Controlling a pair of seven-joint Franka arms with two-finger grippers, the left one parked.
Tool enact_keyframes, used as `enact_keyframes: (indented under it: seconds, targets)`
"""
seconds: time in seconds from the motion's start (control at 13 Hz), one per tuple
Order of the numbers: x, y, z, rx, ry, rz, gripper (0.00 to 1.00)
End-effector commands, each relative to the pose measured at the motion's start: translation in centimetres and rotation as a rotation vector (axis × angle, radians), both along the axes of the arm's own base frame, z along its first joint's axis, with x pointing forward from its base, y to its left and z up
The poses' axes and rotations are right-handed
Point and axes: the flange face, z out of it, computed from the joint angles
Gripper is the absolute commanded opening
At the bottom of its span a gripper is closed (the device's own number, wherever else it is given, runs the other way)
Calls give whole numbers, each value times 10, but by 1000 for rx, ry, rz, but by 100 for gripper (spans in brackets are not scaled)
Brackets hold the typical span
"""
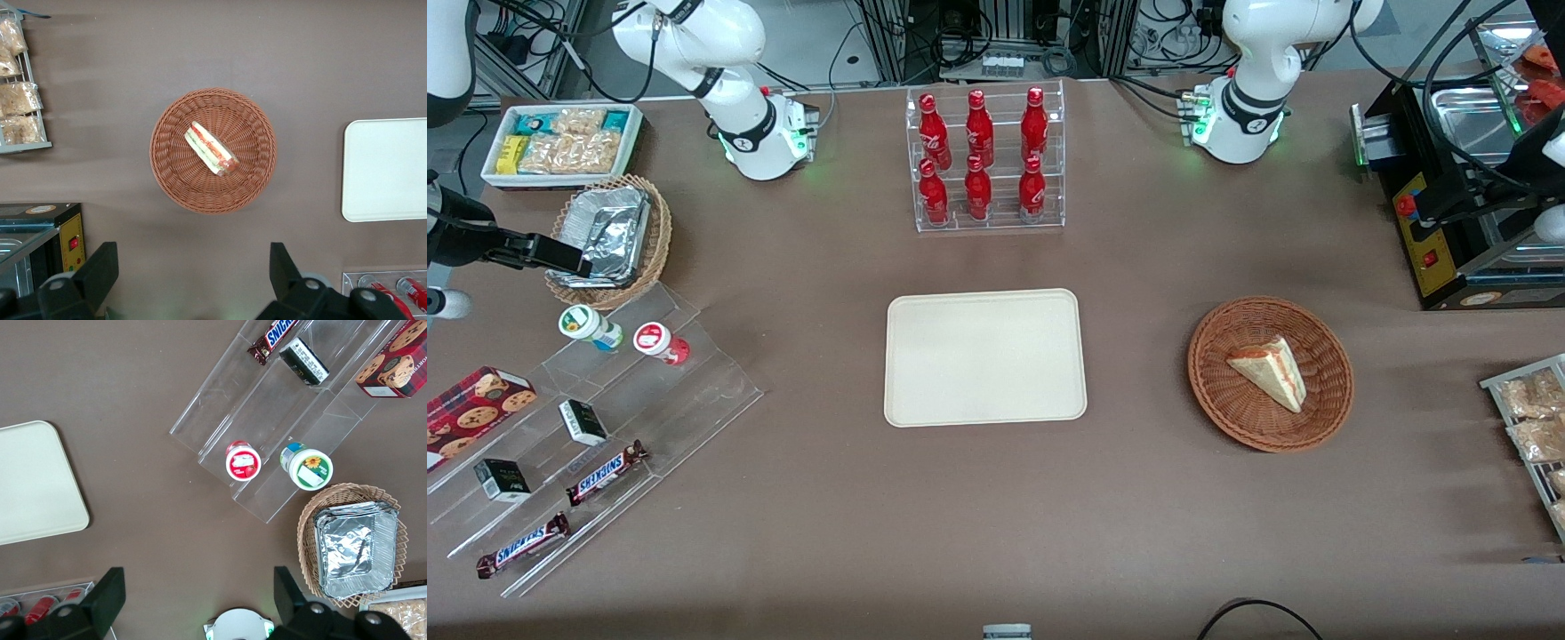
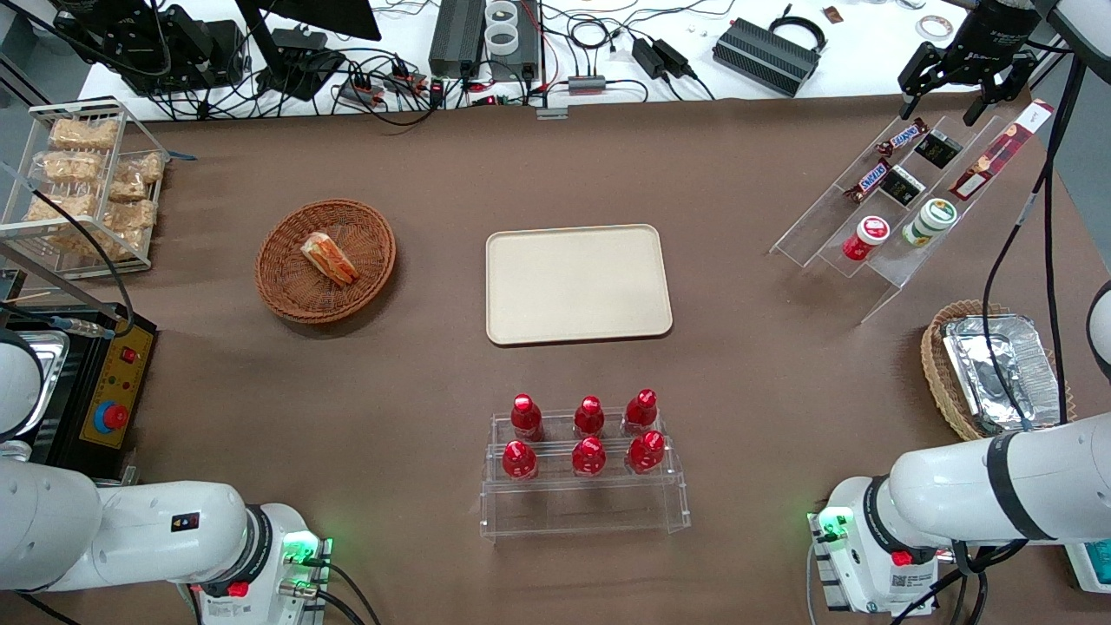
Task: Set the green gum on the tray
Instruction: 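Move the right gripper over the acrylic stand toward the green gum tub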
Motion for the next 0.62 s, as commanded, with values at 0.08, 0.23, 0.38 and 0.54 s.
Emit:
enact_keyframes:
  seconds: [0.08, 0.23, 0.38, 0.54]
  targets:
    - [4, -2, -1, -11, 16, 27, 99]
    - [1, -9, -15, 1, 42, 63, 99]
    - [-5, -14, -31, 12, 40, 86, 99]
    - [-19, -29, -48, 33, -2, 198, 99]
